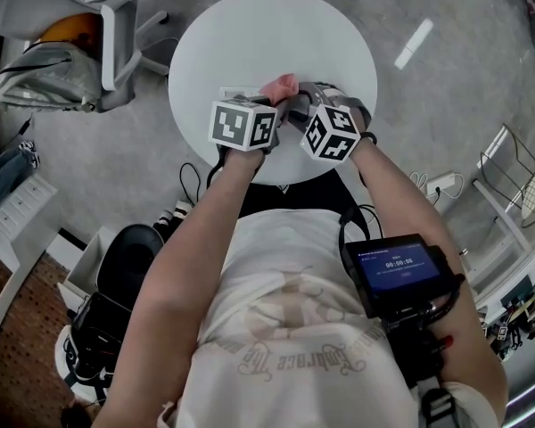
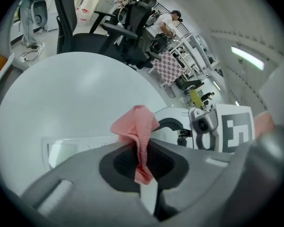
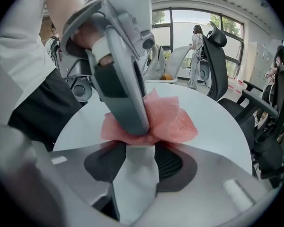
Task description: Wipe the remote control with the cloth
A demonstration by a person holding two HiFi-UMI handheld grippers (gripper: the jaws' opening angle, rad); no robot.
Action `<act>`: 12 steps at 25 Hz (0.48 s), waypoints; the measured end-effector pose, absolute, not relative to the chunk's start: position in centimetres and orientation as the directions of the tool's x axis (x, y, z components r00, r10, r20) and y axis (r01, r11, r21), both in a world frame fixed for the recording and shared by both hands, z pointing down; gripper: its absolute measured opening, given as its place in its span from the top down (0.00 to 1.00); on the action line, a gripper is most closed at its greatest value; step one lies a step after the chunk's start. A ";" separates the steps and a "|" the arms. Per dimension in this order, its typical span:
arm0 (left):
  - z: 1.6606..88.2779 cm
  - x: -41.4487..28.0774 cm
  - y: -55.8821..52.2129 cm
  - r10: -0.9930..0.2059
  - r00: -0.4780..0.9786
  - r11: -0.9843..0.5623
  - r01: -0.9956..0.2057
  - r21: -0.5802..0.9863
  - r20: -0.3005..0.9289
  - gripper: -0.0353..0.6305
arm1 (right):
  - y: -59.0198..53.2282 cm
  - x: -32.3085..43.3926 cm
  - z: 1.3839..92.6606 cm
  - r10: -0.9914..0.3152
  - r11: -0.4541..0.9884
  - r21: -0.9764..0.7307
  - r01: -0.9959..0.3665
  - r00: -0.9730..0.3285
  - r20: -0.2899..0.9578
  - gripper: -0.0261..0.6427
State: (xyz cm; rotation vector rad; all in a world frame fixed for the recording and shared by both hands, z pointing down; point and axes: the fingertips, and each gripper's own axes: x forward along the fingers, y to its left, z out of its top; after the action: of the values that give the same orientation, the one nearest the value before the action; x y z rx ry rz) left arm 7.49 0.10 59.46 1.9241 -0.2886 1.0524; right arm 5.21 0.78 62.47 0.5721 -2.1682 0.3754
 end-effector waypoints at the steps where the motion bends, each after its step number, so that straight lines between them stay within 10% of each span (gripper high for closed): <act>1: 59.7 6.8 -0.4 0.185 0.599 -0.569 -0.581 0.582 0.779 0.92 | 0.7 5.2 62.5 -0.269 0.849 -0.071 -0.524 -0.543 0.795 0.66; 12: 61.1 -2.5 -3.7 -0.033 0.479 -0.497 -0.769 0.401 0.877 0.92 | 3.0 7.3 62.3 -0.273 0.858 -0.040 -0.513 -0.520 0.810 0.66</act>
State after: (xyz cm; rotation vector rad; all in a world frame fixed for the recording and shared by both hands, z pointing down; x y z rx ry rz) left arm -2.54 -3.71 61.06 1.8720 -0.6707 1.0871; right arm 7.26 2.98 62.26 0.5681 -2.1438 0.3444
